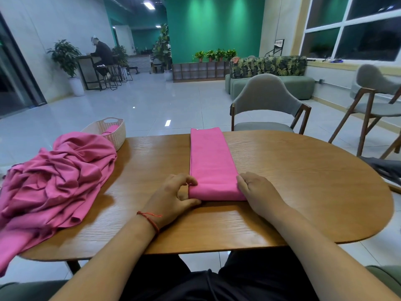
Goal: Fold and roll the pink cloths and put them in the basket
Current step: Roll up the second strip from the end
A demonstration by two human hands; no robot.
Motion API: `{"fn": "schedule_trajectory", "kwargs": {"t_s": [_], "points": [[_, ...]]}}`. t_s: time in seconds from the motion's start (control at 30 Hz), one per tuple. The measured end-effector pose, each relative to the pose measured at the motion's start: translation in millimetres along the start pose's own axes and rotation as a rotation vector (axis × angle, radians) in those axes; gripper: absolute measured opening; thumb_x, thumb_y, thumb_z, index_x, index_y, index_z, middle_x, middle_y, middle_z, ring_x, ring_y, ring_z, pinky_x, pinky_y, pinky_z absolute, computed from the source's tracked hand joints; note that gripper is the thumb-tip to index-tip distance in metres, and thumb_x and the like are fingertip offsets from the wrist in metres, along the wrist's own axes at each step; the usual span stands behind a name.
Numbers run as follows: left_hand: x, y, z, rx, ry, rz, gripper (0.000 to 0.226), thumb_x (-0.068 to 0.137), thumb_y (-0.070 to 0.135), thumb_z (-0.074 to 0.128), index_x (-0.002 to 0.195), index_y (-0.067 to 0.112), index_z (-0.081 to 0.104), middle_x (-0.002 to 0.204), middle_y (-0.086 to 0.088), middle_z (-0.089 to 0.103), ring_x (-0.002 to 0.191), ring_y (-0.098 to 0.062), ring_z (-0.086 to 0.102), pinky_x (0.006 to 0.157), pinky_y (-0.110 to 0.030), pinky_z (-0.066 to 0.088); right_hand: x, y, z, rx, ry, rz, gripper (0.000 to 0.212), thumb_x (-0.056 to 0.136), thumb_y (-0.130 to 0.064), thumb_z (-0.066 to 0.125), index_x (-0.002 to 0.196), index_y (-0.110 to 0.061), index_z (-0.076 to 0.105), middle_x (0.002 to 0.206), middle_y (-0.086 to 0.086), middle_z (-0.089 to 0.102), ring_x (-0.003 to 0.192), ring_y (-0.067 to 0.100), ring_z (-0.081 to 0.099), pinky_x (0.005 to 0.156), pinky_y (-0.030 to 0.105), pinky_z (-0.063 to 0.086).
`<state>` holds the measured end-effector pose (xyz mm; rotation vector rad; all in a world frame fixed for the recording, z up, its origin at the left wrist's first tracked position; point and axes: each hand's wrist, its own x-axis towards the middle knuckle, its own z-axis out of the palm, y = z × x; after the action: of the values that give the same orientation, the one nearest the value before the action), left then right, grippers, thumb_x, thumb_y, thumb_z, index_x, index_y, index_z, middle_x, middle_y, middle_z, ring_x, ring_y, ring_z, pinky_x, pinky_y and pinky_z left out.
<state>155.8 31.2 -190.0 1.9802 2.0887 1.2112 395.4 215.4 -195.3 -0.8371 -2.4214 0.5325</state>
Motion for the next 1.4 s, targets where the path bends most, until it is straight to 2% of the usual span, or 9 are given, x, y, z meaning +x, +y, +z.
{"fn": "schedule_trajectory", "kwargs": {"t_s": [0.2,0.3,0.47,0.63,0.8,1.0,1.13,1.3,1.4], "points": [[3,-1,4,0.090,0.004,-0.023,0.042,0.078,0.053,0.085,0.114,0.038,0.070,0.110,0.023,0.065,0.112,-0.003,0.057,0.101,-0.035,0.049,2,-2,-3,0.071,-0.006,0.058,0.047,0.112,-0.039,0.041,0.073,-0.012,0.042,0.070,0.006,0.053,0.072,0.021,0.052,0.070,0.047,0.041],[5,-5,5,0.111,-0.032,-0.030,0.041,0.085,0.060,0.075,0.119,0.037,0.069,0.110,0.026,0.064,0.114,-0.005,0.053,0.103,-0.037,0.047,-4,-5,-4,0.083,0.047,0.038,0.041,0.112,-0.041,0.042,0.076,-0.023,0.048,0.076,-0.003,0.055,0.074,0.015,0.053,0.068,0.041,0.041],[12,-8,8,0.134,-0.095,-0.119,0.052,0.094,0.073,0.049,0.126,0.036,0.067,0.110,0.029,0.060,0.114,-0.006,0.049,0.103,-0.042,0.045,-15,2,-4,-0.047,0.148,-0.094,0.006,0.105,-0.029,0.060,0.110,-0.027,0.063,0.109,-0.013,0.055,0.100,0.012,0.057,0.081,0.032,0.051],[19,-4,13,0.192,-0.134,-0.210,0.049,0.100,0.068,0.036,0.120,0.034,0.066,0.108,0.020,0.058,0.111,-0.009,0.048,0.099,-0.039,0.038,-15,0,-5,-0.108,0.059,-0.008,0.044,0.101,-0.064,0.054,0.126,-0.029,0.062,0.119,-0.012,0.059,0.111,0.013,0.051,0.095,0.036,0.047],[19,4,16,0.248,-0.174,-0.253,0.051,0.105,0.062,0.023,0.103,0.030,0.062,0.105,0.012,0.059,0.107,-0.015,0.046,0.098,-0.040,0.035,-13,1,-3,-0.192,0.042,-0.007,0.055,0.100,-0.076,0.033,0.110,-0.031,0.063,0.108,-0.013,0.063,0.104,0.016,0.053,0.091,0.041,0.048],[18,9,14,0.259,-0.166,-0.274,0.045,0.112,0.047,0.020,0.077,0.031,0.045,0.089,0.008,0.056,0.094,-0.016,0.045,0.099,-0.044,0.036,-19,-7,-3,-0.268,0.070,-0.095,0.027,0.112,-0.045,0.044,0.087,-0.035,0.045,0.086,-0.003,0.060,0.088,0.028,0.059,0.075,0.047,0.051],[16,7,14,0.315,-0.180,-0.213,0.046,0.102,0.058,0.011,0.077,0.035,0.043,0.087,0.009,0.048,0.092,-0.014,0.042,0.091,-0.041,0.036,-14,-8,-4,-0.279,0.026,-0.017,0.038,0.114,-0.046,0.035,0.080,-0.029,0.044,0.084,-0.006,0.058,0.089,0.024,0.057,0.073,0.040,0.040],[7,6,13,0.152,-0.049,0.049,0.024,0.102,0.049,0.049,0.114,0.030,0.059,0.113,0.014,0.054,0.110,-0.010,0.050,0.097,-0.033,0.043,-5,-5,-2,-0.199,-0.042,0.060,0.051,0.112,-0.052,0.025,0.084,-0.022,0.054,0.091,-0.006,0.063,0.092,0.022,0.058,0.077,0.039,0.043],[2,0,6,0.159,-0.081,0.097,0.039,0.089,0.051,0.075,0.119,0.032,0.060,0.120,0.016,0.054,0.116,-0.009,0.050,0.101,-0.029,0.044,-6,-3,-1,-0.216,-0.038,0.046,0.047,0.113,-0.050,0.027,0.091,-0.022,0.058,0.093,-0.006,0.064,0.093,0.023,0.059,0.078,0.040,0.046]]}}
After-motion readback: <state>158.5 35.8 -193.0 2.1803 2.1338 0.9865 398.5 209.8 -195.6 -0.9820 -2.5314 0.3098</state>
